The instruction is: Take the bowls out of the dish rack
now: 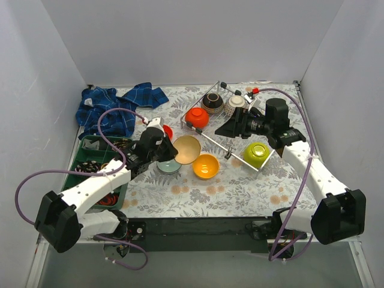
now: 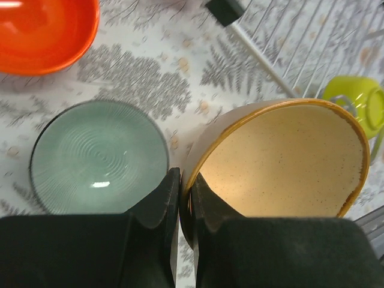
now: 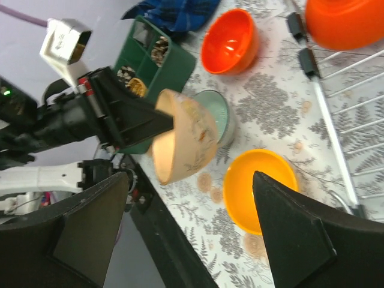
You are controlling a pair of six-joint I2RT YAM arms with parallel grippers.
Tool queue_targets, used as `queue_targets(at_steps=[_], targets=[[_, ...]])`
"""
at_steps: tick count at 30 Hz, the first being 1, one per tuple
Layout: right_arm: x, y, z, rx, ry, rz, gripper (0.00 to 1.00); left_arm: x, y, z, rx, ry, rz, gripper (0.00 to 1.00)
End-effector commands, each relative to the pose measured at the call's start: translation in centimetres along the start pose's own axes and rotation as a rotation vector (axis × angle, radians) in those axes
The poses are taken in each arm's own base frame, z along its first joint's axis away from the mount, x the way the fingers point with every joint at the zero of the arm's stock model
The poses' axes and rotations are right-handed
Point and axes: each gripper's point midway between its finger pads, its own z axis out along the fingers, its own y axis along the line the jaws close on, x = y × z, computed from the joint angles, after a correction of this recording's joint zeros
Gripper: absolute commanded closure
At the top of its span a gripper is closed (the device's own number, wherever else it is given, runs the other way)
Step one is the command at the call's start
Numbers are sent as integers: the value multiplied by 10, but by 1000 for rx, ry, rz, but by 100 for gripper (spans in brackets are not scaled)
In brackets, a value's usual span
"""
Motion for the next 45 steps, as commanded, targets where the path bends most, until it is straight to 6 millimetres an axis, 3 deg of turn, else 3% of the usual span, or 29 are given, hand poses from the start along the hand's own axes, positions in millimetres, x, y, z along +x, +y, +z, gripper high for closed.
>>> queue_targets(at_steps=[1, 6, 11, 17, 27, 38, 45], targets=[[-9, -22, -5, 142, 16, -113, 8, 2, 8, -40, -55, 65, 62, 100], [-17, -36, -6, 224, 2, -141, 8, 30, 28, -58, -146, 194, 65, 100], [-17, -49, -5, 274, 0, -140, 8, 52, 37, -59, -183, 263, 75, 100], [-19, -62, -5, 331, -6, -150, 8, 79, 43, -51, -210, 310, 105, 100], [-20, -81, -6, 404, -11, -167, 8, 99, 61, -28, -261, 316, 115, 100], [-19, -91, -13, 469, -10, -200, 9, 93, 81, -12, -352, 223, 110, 100], [-18, -96, -18, 500, -4, -219, 9, 92, 73, -1, -331, 228, 117, 100]])
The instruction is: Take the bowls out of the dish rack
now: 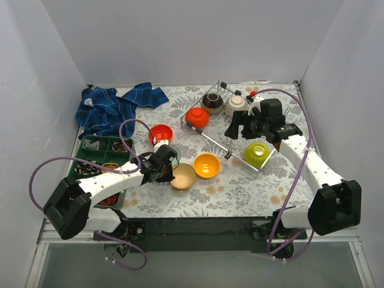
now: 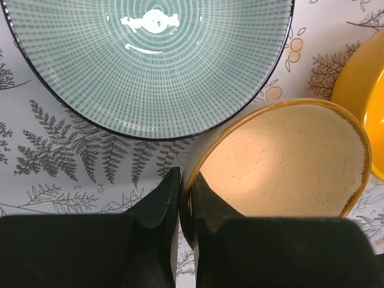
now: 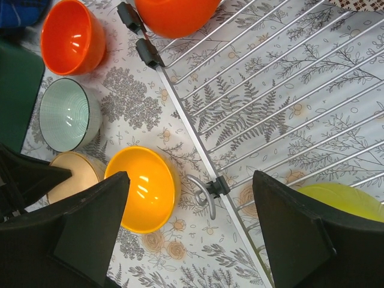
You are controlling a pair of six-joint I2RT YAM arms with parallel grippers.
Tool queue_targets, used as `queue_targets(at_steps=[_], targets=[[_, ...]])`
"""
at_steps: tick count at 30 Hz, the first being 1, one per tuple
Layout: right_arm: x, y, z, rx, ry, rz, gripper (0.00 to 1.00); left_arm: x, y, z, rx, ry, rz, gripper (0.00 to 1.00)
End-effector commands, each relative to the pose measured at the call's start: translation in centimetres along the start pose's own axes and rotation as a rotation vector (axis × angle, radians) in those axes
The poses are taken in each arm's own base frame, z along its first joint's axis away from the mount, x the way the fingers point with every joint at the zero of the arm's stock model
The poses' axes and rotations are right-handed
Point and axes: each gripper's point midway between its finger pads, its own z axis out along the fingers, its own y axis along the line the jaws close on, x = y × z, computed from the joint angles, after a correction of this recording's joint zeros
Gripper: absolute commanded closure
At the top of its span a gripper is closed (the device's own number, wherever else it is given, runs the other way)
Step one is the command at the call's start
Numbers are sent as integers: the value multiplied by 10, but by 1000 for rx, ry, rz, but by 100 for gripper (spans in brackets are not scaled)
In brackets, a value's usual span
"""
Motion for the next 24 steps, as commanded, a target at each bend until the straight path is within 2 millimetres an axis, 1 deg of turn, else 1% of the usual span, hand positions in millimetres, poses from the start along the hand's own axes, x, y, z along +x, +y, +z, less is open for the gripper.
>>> queue_targets(at_steps=[1, 2, 3, 6, 8, 9, 11, 12, 14, 15, 16, 18, 19, 21, 22, 23, 24], targets=[[-15, -1, -10, 26, -49, -51, 9, -21, -12, 2, 26, -71, -10, 99], [-16, -4, -10, 37, -50, -59, 9, -20, -13, 1, 37, -69, -8, 94], [-16, -4, -10, 41, -53, -63, 9, -19, -19, 0, 70, -65, -8, 91], [-21, -7, -10, 54, -60, -78, 9, -16, -27, -2, 118, -52, -14, 78], [-25, -9, -9, 67, -66, -92, 8, -14, -28, -4, 127, -42, -18, 72], [-30, -10, -9, 74, -71, -110, 9, -14, -27, -7, 129, -41, -21, 66], [-37, -15, -8, 102, -84, -135, 9, -15, -25, -11, 129, -49, -27, 61], [-43, -17, -6, 108, -88, -167, 9, -18, -24, -18, 132, -61, -31, 55], [-49, -21, -4, 131, -90, -200, 9, -19, -22, -25, 127, -69, -32, 47], [-55, -23, -1, 138, -92, -231, 9, -24, -23, -30, 132, -80, -38, 43], [-57, -26, 1, 153, -90, -246, 9, -28, -24, -38, 146, -98, -44, 35], [-61, -32, 7, 170, -81, -271, 9, -31, -22, -46, 140, -102, -51, 27], [-69, -33, 7, 183, -94, -306, 9, -37, -23, -54, 147, -127, -57, 19], [-71, -38, 16, 199, -74, -344, 9, -40, -20, -62, 135, -135, -64, 14], [-79, -42, 16, 227, -81, -389, 8, -46, -22, -68, 141, -150, -68, 10], [-80, -42, 19, 235, -74, -420, 8, -48, -18, -72, 130, -160, -70, 7], [-78, -47, 26, 251, -54, -440, 8, -50, -17, -75, 125, -168, -71, 5]])
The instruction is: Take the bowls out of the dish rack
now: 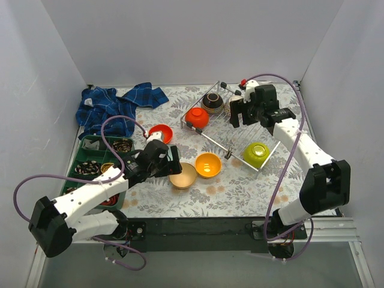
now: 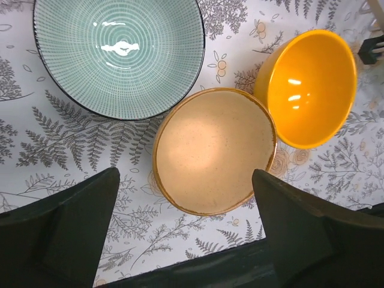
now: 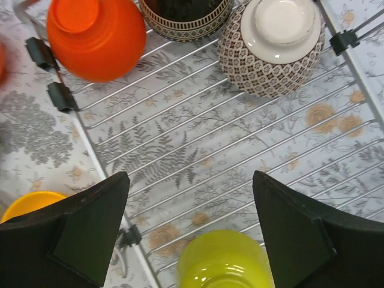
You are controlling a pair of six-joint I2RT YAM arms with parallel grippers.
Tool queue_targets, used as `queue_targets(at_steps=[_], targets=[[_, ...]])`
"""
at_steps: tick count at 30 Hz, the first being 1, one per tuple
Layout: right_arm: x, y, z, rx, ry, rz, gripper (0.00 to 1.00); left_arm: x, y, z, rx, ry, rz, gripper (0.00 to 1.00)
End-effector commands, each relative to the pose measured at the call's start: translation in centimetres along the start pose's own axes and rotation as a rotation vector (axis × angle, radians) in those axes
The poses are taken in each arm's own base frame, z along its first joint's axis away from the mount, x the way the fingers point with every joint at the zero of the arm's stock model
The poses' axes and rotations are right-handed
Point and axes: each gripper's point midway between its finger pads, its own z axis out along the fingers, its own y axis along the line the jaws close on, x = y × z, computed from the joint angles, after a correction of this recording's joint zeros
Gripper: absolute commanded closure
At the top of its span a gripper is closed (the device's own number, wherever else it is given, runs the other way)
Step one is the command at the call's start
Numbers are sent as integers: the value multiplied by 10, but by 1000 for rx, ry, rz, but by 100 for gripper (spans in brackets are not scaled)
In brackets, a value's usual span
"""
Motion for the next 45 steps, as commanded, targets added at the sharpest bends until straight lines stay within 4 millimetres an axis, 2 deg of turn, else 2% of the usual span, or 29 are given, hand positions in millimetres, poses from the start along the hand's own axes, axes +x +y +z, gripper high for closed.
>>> queue_targets(at_steps=[1, 2, 4, 10, 11, 13, 14, 16, 18, 19, 20, 23, 27, 36, 45], targets=[[-29, -19, 11, 99, -31, -201, 8, -26, -2, -27, -10, -77, -18, 2], [-25, -21, 19, 121, -6, -224, 8, -28, 0, -29, -17, -82, -17, 2], [-30, -27, 24, 160, -1, -265, 8, -33, 1, -33, -19, -94, -23, 2], [-28, -39, 51, 257, 65, -419, 8, -43, 3, -42, -8, -122, -68, 2], [-24, -39, 61, 264, 85, -440, 7, -43, 3, -43, -10, -118, -71, 2], [-32, -44, 64, 311, 88, -472, 7, -44, 3, -45, -12, -119, -78, 2], [-30, -43, 73, 317, 101, -488, 7, -43, 5, -46, -22, -110, -78, 2], [-38, -44, 78, 354, 99, -531, 7, -43, 6, -48, -28, -110, -88, 2], [-34, -41, 91, 367, 122, -580, 6, -41, 9, -51, -38, -104, -95, 2], [-41, -43, 92, 399, 122, -616, 5, -41, 11, -53, -42, -110, -101, 2], [-38, -41, 102, 407, 132, -646, 4, -40, 13, -54, -48, -108, -103, 2], [-39, -43, 113, 446, 153, -707, 3, -41, 17, -59, -64, -116, -106, 2], [-42, -51, 124, 497, 164, -761, 2, -44, 21, -63, -87, -122, -102, 2], [-36, -61, 136, 582, 202, -867, 1, -44, 25, -70, -95, -127, -112, 2], [-26, -58, 151, 560, 193, -906, 1, -42, 26, -71, -100, -122, -116, 2]])
